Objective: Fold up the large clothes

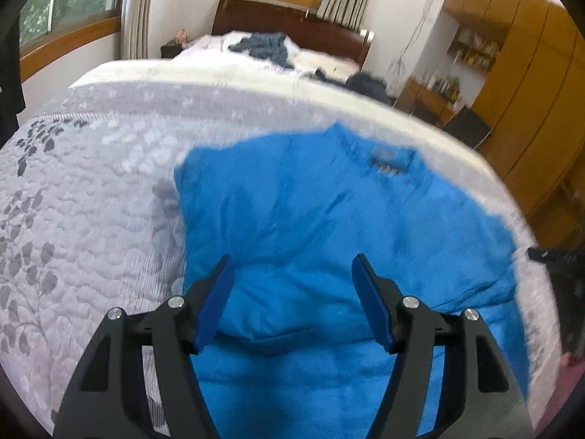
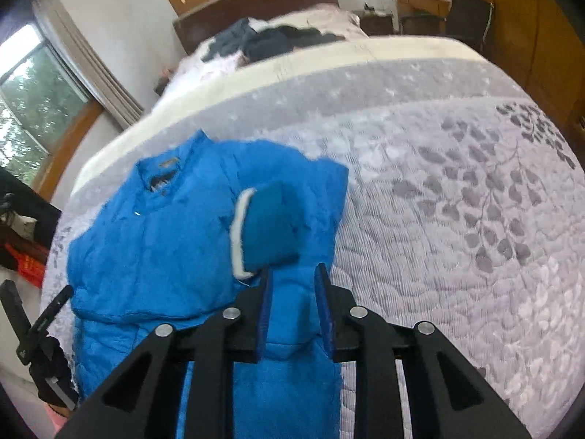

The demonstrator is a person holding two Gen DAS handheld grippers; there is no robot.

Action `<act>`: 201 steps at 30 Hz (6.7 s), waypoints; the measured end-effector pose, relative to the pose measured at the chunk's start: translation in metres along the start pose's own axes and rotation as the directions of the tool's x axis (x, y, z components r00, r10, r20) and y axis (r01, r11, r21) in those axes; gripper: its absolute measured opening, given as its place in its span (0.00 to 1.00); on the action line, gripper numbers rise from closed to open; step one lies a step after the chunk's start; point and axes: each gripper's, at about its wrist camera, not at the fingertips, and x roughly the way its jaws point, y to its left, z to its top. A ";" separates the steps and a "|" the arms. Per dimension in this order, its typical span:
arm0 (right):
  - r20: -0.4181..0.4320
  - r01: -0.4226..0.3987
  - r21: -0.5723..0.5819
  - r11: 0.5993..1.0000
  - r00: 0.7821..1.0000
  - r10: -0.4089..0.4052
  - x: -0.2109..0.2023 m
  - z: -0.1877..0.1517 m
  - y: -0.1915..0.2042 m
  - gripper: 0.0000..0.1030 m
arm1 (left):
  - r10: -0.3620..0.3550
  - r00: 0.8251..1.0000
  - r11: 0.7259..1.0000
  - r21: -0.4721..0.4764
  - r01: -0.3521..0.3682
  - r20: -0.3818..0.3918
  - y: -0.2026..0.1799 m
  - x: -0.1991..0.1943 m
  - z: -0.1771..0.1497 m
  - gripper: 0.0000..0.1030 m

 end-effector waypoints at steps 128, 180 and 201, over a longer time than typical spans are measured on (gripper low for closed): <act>-0.145 -0.397 0.025 0.918 0.907 0.396 0.022 0.034 0.002 0.33 | -0.458 0.878 0.859 -0.322 0.398 -0.136 0.079 0.029 0.053 0.26; 0.070 -0.173 -0.244 0.954 0.978 0.195 0.000 0.126 0.064 0.13 | -0.072 0.986 0.982 0.181 0.045 0.148 -0.026 0.026 0.159 0.13; -0.110 -0.122 -0.061 0.991 0.987 0.115 0.137 0.126 0.023 0.28 | 0.025 0.987 0.999 -0.028 -0.030 -0.158 0.035 0.162 0.151 0.42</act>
